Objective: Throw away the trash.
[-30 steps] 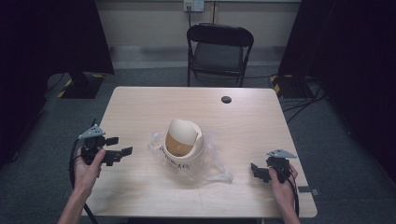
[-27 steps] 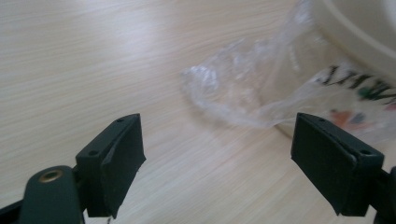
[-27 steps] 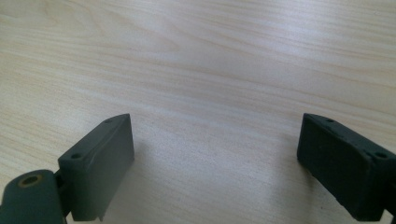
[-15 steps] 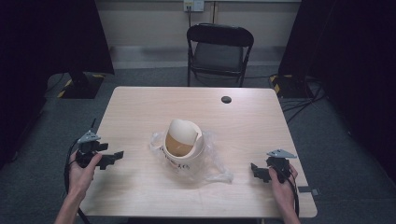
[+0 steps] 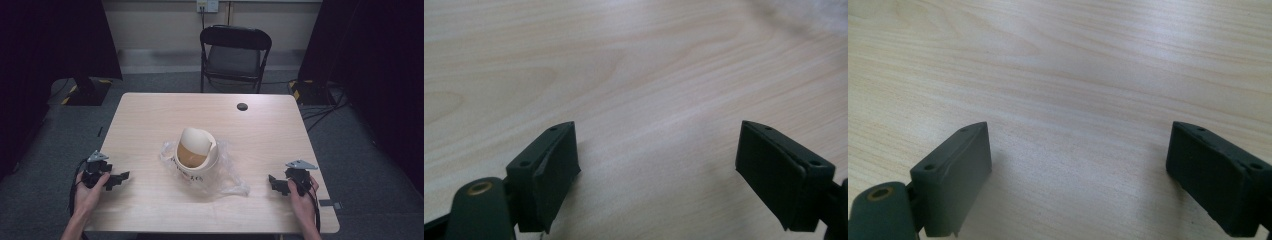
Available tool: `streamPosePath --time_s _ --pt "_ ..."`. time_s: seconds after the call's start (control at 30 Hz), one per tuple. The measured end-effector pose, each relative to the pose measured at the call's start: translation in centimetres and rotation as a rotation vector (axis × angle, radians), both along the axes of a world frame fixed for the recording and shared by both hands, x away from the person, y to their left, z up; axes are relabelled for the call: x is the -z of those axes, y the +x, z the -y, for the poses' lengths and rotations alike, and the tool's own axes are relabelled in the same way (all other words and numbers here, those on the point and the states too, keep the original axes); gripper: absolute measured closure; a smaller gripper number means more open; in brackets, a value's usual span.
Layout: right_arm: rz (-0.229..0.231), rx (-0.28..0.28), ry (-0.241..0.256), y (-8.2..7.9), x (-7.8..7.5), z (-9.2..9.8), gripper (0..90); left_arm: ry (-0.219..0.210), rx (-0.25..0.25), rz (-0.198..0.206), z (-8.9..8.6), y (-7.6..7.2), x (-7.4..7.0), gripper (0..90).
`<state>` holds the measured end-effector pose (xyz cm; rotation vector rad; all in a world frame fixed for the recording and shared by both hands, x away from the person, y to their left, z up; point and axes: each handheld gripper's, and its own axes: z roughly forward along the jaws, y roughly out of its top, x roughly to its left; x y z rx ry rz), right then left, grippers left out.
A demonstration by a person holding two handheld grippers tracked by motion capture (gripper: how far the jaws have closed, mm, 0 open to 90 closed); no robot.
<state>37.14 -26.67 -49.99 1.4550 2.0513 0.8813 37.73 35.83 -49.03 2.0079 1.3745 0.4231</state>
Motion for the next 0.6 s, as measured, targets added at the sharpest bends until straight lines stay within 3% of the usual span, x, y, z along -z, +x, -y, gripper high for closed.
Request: streamPosePath --time_s 0.23,0.3,0.6 --pt "0.000 0.000 0.000 0.0 0.0 0.0 10.2 0.062 -0.024 0.094 0.3 -0.5 1.0 16.5" --pt "0.000 0.000 0.000 0.0 0.0 0.0 10.2 0.049 -0.046 0.112 0.6 -0.6 1.2 14.0" --pt "0.000 0.000 -0.001 0.0 0.0 0.0 10.2 0.051 -0.047 0.113 0.6 -0.6 1.2 13.2"
